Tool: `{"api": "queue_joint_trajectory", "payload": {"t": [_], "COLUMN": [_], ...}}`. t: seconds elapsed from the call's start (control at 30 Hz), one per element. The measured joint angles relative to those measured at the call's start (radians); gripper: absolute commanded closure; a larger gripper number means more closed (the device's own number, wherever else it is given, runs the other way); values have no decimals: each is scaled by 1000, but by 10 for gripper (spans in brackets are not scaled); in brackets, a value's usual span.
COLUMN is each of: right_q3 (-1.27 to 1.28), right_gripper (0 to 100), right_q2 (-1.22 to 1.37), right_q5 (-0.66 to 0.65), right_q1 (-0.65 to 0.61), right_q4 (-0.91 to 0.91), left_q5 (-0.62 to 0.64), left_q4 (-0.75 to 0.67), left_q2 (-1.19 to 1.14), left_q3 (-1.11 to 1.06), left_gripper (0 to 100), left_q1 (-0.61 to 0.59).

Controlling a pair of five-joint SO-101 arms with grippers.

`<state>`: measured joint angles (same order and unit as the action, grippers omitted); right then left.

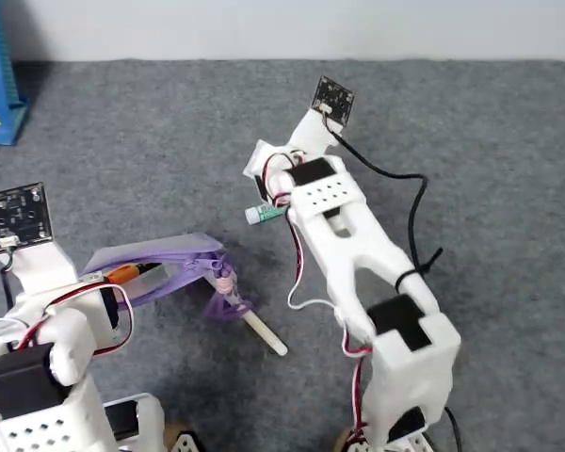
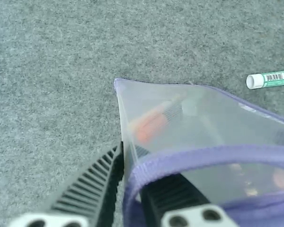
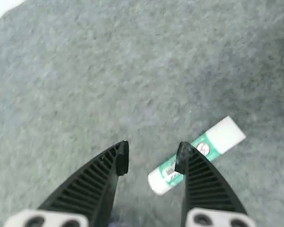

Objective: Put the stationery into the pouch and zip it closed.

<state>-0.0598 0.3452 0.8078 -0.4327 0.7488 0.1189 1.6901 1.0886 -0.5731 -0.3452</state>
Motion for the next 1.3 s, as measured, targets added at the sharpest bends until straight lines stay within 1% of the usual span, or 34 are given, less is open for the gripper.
{"api": "queue_joint_trajectory", "payload": {"t": [0.37, 0.53, 0.67, 0.8, 1.07, 1.3], "right_q3": [-74, -74, -74, -74, -74, -86], "right_gripper": [825, 825, 825, 825, 827, 829], "right_q2": [135, 143, 143, 143, 149, 250], "right_q5": [41, 48, 91, 100, 100, 95], "right_q1": [46, 41, 41, 28, 23, 43], "right_q4": [3, 60, 110, 143, 115, 41], "left_q5": [0, 0, 0, 0, 0, 0], "left_q4": [0, 0, 0, 0, 0, 0], "left_q2": [0, 0, 0, 0, 0, 0], "left_q3": [0, 0, 0, 0, 0, -14], "left_gripper": [989, 989, 989, 989, 989, 989], "left_q1": [0, 0, 0, 0, 0, 0]}}
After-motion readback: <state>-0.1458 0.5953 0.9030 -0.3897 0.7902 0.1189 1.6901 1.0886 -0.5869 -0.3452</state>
